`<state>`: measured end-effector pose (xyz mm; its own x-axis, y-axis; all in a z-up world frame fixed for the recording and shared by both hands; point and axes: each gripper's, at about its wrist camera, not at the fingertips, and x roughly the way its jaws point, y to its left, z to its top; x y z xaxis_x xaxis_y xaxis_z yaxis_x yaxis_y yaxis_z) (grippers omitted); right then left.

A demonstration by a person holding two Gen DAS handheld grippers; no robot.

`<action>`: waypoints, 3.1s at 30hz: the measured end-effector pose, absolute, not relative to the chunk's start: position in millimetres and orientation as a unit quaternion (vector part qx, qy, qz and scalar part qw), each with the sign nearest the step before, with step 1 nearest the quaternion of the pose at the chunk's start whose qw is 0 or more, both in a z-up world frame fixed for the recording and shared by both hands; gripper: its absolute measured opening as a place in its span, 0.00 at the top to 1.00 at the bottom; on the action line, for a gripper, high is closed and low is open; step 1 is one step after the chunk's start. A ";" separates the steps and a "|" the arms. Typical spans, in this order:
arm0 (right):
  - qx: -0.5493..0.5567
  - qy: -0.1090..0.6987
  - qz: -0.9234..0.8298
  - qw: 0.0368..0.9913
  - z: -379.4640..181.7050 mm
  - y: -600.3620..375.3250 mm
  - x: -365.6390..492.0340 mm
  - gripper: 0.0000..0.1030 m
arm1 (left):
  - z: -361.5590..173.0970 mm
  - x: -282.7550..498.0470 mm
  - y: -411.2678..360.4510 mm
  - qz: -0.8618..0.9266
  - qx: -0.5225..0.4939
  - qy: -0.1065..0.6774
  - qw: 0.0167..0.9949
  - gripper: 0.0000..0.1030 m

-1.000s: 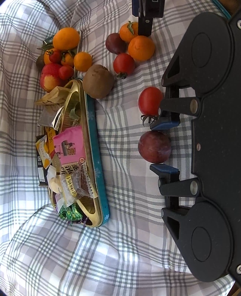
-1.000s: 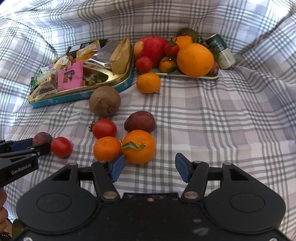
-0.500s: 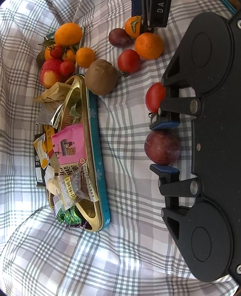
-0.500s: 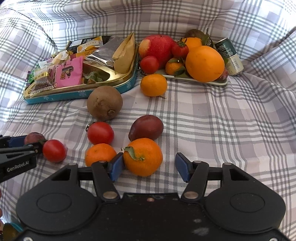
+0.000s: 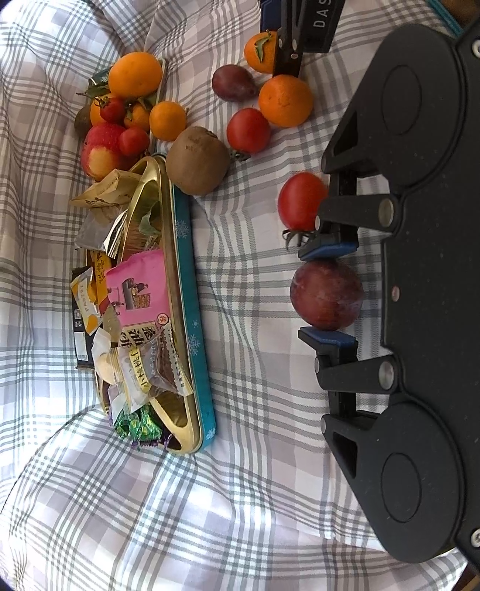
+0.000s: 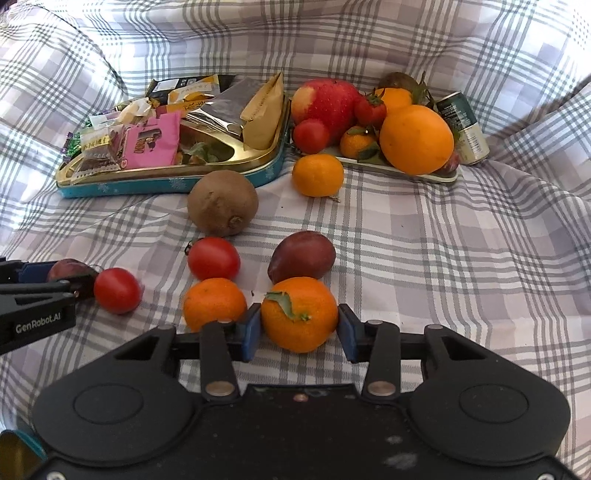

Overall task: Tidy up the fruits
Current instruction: 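Grasp a second plum with the left tool while the right tool grasps a mandarin, then carry the plum and mandarin over the tray with both tools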

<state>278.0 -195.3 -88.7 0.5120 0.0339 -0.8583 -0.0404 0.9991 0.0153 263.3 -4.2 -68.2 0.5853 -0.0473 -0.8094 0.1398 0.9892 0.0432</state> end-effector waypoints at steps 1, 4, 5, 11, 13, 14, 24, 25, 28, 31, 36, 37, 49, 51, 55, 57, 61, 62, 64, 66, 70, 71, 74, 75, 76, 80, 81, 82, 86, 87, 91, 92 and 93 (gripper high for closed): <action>-0.003 0.492 0.021 0.871 -86.4 -195.9 275.7 0.57 | -65.4 260.3 -3.8 -0.052 0.051 0.451 0.890 0.54; -0.001 0.484 0.020 0.875 -76.6 -197.9 266.8 0.57 | -56.5 251.7 -3.4 -0.050 0.049 0.446 0.892 0.54; -0.001 0.480 0.020 0.877 -72.7 -198.2 263.4 0.57 | -53.0 248.3 -3.3 -0.050 0.048 0.443 0.894 0.54; 0.007 0.457 0.026 0.889 -44.1 -199.4 234.4 0.57 | -27.9 219.5 -3.3 -0.053 0.048 0.423 0.903 0.54; 0.007 0.450 0.031 0.893 -34.9 -199.3 222.3 0.57 | -19.9 208.1 -3.8 -0.054 0.050 0.416 0.906 0.54; 0.008 0.446 0.033 0.894 -30.1 -199.2 215.0 0.57 | -16.5 202.5 -4.3 -0.055 0.050 0.413 0.908 0.54; 0.016 0.417 0.052 0.907 4.2 -199.6 134.8 0.57 | 9.5 126.3 -8.4 -0.069 0.056 0.390 0.916 0.54; 0.015 0.414 0.053 0.908 6.5 -199.4 126.4 0.57 | 11.1 120.3 -8.6 -0.072 0.055 0.391 0.916 0.54; 0.016 0.408 0.058 0.911 11.8 -198.4 100.7 0.57 | 13.0 98.8 -11.1 -0.081 0.049 0.394 0.914 0.54; 0.021 0.405 0.067 0.912 15.4 -199.3 74.9 0.57 | 13.5 76.1 -15.2 -0.086 0.048 0.394 0.914 0.54; 0.026 0.402 0.078 0.912 17.1 -201.6 37.3 0.57 | 13.3 45.1 -23.9 -0.093 0.049 0.396 0.912 0.54; 0.025 0.401 0.079 0.912 17.2 -202.1 29.9 0.57 | 13.4 39.5 -25.8 -0.094 0.050 0.396 0.912 0.54; 0.036 0.403 0.081 0.911 13.4 -214.4 -28.4 0.57 | 6.0 5.6 -34.2 -0.112 0.024 0.427 0.897 0.54; 0.036 0.412 0.077 0.907 7.1 -214.1 -27.5 0.57 | -0.1 6.0 -38.3 -0.113 0.026 0.436 0.892 0.54; 0.044 0.427 0.069 0.900 -2.1 -216.3 -28.4 0.57 | -8.6 6.0 -43.9 -0.115 0.031 0.451 0.884 0.54; 0.045 0.432 0.070 0.898 -4.5 -216.2 -29.1 0.57 | -9.0 5.0 -43.7 -0.116 0.028 0.455 0.882 0.54; 0.041 0.436 0.070 0.896 -8.5 -214.0 -30.6 0.57 | -9.4 4.3 -42.2 -0.111 0.023 0.458 0.882 0.54; 0.040 0.437 0.071 0.896 -9.4 -213.4 -30.7 0.57 | -10.0 4.4 -42.0 -0.111 0.022 0.460 0.880 0.54; 0.038 0.441 0.072 0.894 -10.9 -211.8 -29.8 0.57 | -11.8 5.7 -41.1 -0.112 0.018 0.467 0.877 0.54; 0.034 0.445 0.073 0.892 -12.4 -210.7 -30.0 0.57 | -14.2 7.4 -39.7 -0.113 0.014 0.475 0.872 0.54; 0.028 0.450 0.076 0.889 -14.7 -207.8 -29.4 0.57 | -18.4 9.8 -36.9 -0.113 0.003 0.489 0.865 0.54; 0.027 0.452 0.077 0.888 -15.1 -207.3 -29.4 0.57 | -19.4 10.1 -36.4 -0.113 0.001 0.492 0.863 0.54; 0.025 0.455 0.079 0.887 -17.4 -206.2 -28.6 0.57 | -21.4 11.2 -35.8 -0.111 -0.002 0.499 0.859 0.54; 0.024 0.457 0.079 0.886 -18.3 -205.6 -28.2 0.57 | -21.4 11.9 -35.2 -0.110 -0.003 0.500 0.859 0.54; 0.024 0.458 0.080 0.885 -19.1 -205.8 -28.3 0.57 | -20.6 13.1 -34.6 -0.110 -0.003 0.497 0.861 0.54; 0.023 0.462 0.083 0.883 -21.3 -205.8 -27.7 0.57 | -15.3 22.5 -31.8 -0.089 0.007 0.472 0.877 0.54; 0.023 0.463 0.084 0.882 -21.8 -205.6 -27.6 0.57 | -15.0 26.5 -30.8 -0.083 0.006 0.469 0.879 0.54; 0.023 0.464 0.085 0.882 -22.2 -205.2 -27.2 0.57 | -15.7 31.0 -29.1 -0.078 0.003 0.468 0.880 0.54; 0.020 0.470 0.089 0.878 -25.2 -204.4 -25.2 0.57 | -23.0 48.2 -22.7 -0.063 -0.006 0.476 0.877 0.54; 0.020 0.471 0.090 0.877 -25.8 -204.2 -24.8 0.57 | -25.4 52.0 -21.4 -0.055 -0.006 0.477 0.877 0.54; 0.017 0.475 0.094 0.875 -27.5 -202.9 -23.0 0.57 | -32.0 58.9 -17.7 -0.041 -0.003 0.480 0.876 0.54; 0.016 0.476 0.095 0.874 -27.7 -202.6 -23.0 0.57 | -33.2 59.2 -17.2 -0.041 -0.002 0.481 0.876 0.54; 0.015 0.476 0.096 0.874 -28.0 -202.2 -23.0 0.57 | -33.9 59.0 -16.8 -0.040 -0.001 0.481 0.876 0.54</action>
